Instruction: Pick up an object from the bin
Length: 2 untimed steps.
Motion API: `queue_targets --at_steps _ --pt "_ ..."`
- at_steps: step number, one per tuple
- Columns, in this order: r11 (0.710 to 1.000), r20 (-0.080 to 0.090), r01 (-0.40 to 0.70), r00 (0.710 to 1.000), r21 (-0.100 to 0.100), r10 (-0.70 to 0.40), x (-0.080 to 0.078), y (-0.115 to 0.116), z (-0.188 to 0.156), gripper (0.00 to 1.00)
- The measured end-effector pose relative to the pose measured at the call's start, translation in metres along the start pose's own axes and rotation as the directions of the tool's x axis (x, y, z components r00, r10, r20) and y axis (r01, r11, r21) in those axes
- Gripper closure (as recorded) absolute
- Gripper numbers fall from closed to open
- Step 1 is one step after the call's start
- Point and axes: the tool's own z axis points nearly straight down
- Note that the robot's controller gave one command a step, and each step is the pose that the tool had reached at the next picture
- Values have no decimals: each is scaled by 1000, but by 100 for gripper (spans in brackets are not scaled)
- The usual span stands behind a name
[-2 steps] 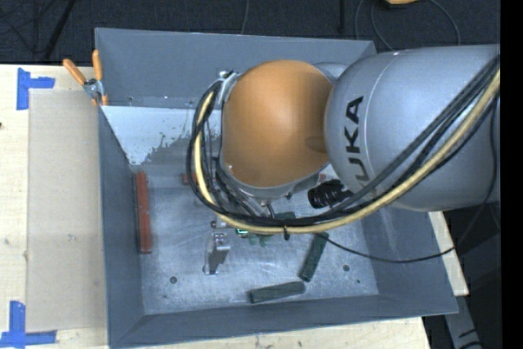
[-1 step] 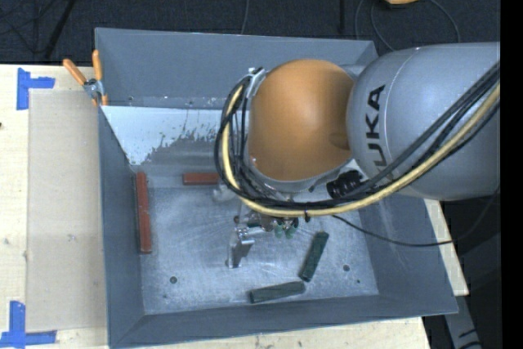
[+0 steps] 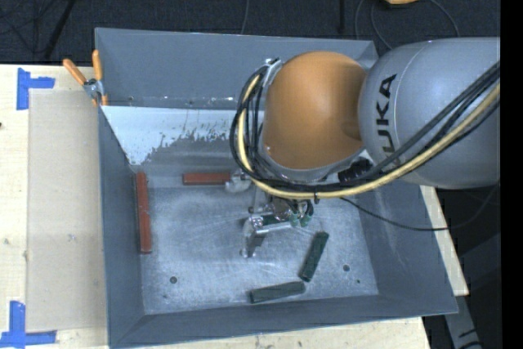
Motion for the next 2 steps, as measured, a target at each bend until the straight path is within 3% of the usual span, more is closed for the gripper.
queue_targets --at_steps 1,2 --pt "993 7 119 993 -3 -119 -19 -9 54 0" --pt "972 -10 234 972 -6 -234 -32 -38 59 0"
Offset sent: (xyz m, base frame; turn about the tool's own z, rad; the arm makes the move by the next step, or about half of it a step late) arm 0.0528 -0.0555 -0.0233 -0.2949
